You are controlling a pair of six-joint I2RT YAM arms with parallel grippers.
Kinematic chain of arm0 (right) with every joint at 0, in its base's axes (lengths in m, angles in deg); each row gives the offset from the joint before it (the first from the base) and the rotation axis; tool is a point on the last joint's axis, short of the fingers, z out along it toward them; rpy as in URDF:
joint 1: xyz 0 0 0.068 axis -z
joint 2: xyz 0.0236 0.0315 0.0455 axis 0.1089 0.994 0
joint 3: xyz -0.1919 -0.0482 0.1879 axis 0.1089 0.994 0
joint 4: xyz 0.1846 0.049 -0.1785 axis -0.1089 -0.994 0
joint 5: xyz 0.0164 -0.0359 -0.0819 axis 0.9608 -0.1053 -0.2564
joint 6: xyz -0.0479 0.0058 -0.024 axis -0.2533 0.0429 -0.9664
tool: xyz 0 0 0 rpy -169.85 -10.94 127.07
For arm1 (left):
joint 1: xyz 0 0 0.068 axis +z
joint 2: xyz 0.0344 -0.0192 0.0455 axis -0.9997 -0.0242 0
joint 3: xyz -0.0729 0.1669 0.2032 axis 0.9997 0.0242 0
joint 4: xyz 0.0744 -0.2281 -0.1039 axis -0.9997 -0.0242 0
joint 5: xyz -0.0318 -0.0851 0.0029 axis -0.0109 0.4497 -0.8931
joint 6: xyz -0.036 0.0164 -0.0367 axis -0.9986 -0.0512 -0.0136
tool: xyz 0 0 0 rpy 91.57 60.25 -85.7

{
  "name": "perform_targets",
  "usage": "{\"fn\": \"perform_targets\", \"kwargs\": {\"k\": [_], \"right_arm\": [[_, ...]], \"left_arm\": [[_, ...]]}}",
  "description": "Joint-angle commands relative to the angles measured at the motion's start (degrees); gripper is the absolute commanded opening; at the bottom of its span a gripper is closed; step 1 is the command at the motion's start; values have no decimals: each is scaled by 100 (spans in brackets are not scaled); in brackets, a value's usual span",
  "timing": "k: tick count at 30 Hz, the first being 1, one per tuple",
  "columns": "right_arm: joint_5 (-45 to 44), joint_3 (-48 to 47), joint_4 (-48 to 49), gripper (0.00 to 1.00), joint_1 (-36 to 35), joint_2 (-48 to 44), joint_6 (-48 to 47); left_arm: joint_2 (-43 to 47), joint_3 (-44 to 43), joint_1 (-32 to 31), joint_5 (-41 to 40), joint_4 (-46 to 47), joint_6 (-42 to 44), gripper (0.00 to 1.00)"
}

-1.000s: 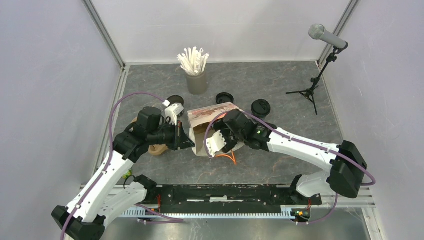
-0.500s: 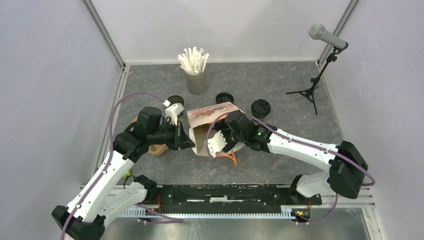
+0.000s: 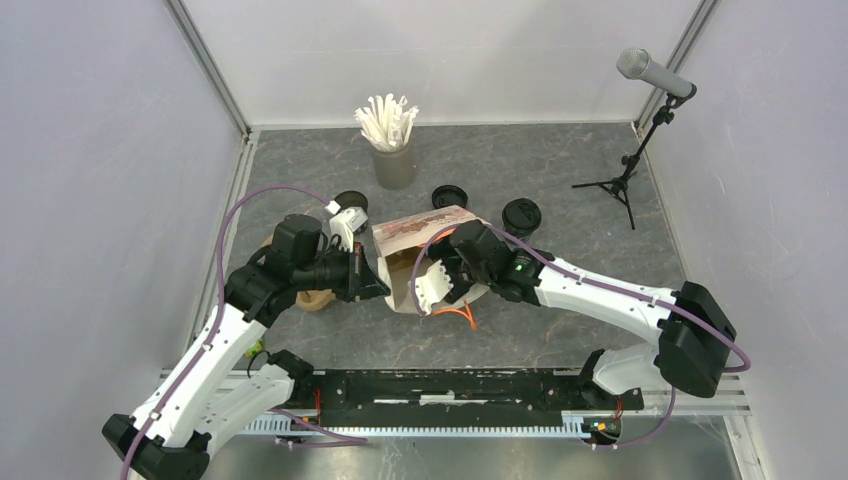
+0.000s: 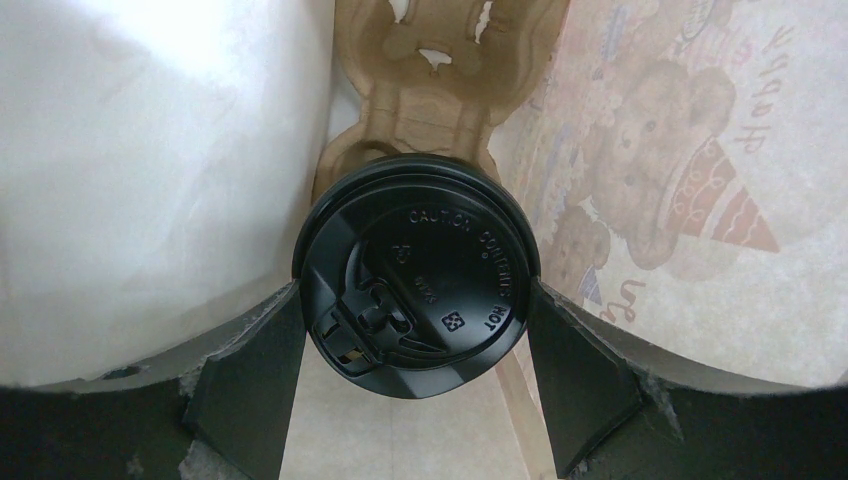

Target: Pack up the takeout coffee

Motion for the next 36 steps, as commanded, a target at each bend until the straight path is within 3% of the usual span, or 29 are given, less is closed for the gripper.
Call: {"fn": "perform_targets", "kwargs": {"k": [1,36], "right_arm": [[51,-58,125,61,18,72,-30],[732,-78,220,59,212,173,56]], "left_arm": [[80,-142,5,211,130,-247,5],[221,91,1,352,121,-337,5]]}}
